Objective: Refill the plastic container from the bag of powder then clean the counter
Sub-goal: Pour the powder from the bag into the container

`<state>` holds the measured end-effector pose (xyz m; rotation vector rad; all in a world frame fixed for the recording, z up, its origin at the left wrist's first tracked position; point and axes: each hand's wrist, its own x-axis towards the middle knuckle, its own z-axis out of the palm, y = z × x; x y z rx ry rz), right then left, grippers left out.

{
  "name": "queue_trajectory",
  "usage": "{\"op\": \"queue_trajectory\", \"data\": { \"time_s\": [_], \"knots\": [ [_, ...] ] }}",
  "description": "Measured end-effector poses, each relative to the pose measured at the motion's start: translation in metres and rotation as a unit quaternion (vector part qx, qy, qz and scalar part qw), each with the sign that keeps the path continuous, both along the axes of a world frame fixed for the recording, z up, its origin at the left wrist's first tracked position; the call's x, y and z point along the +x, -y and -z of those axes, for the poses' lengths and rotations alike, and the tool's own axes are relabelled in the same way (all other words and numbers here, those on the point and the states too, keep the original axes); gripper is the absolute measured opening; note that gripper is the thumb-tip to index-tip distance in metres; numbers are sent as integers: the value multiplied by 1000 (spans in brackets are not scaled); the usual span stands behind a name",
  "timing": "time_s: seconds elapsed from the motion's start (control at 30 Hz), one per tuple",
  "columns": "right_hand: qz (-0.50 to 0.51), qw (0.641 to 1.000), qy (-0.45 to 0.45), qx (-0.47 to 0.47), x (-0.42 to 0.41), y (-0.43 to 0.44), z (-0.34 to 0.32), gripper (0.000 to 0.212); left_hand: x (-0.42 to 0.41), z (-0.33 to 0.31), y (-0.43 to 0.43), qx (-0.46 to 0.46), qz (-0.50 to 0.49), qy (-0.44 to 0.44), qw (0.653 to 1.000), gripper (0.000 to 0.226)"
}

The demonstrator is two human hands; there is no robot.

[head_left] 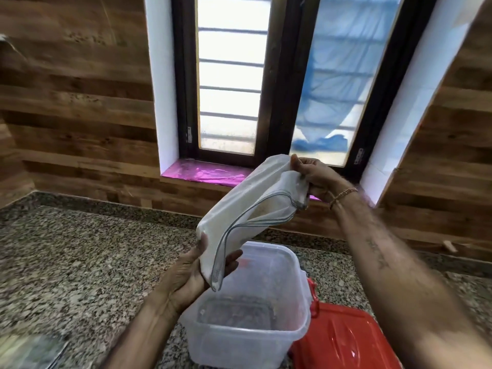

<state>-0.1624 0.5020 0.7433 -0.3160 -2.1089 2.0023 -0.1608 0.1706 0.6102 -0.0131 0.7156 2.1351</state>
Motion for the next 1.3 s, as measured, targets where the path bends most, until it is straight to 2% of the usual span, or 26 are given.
{"op": "queue_trajectory", "data": {
  "time_s": [0.07,0.2,0.33,0.43,0.7,0.8,0.97,1.07,1.2,1.3],
  "knots": [
    [-18,1000,-3,-3,-2,-3,1,59,-5,6,-4,-1,-19,10,1000,77],
    [-45,999,-8,-16,-3,-4,-4,41,-16,13,-12,15,-42,34,998,89],
    [-52,998,-20,-38,-5,-1,-5,41,-21,9,-21,13,-29,62,998,100],
    [-58,997,-26,-34,-7,-3,-7,50,-23,8,-28,2,-44,76,996,91],
    [-76,995,-45,-52,-9,-11,-9,39,-31,10,-30,-43,-79,41,995,63],
    [-81,993,-59,-70,-7,-14,-9,39,-34,7,-30,-22,-92,22,995,47],
    [-95,991,-59,-77,-1,-19,-6,36,-36,0,-25,-5,-90,-35,995,51],
    [-98,989,-60,-95,0,-19,2,40,-41,2,-26,-12,-89,-36,995,31],
    [-117,980,-75,-140,5,-19,20,33,-48,11,-22,-33,-83,-31,996,37],
    [-119,976,-69,-172,13,-20,37,33,-54,15,-16,-47,-80,-47,995,30]
  ]
}}
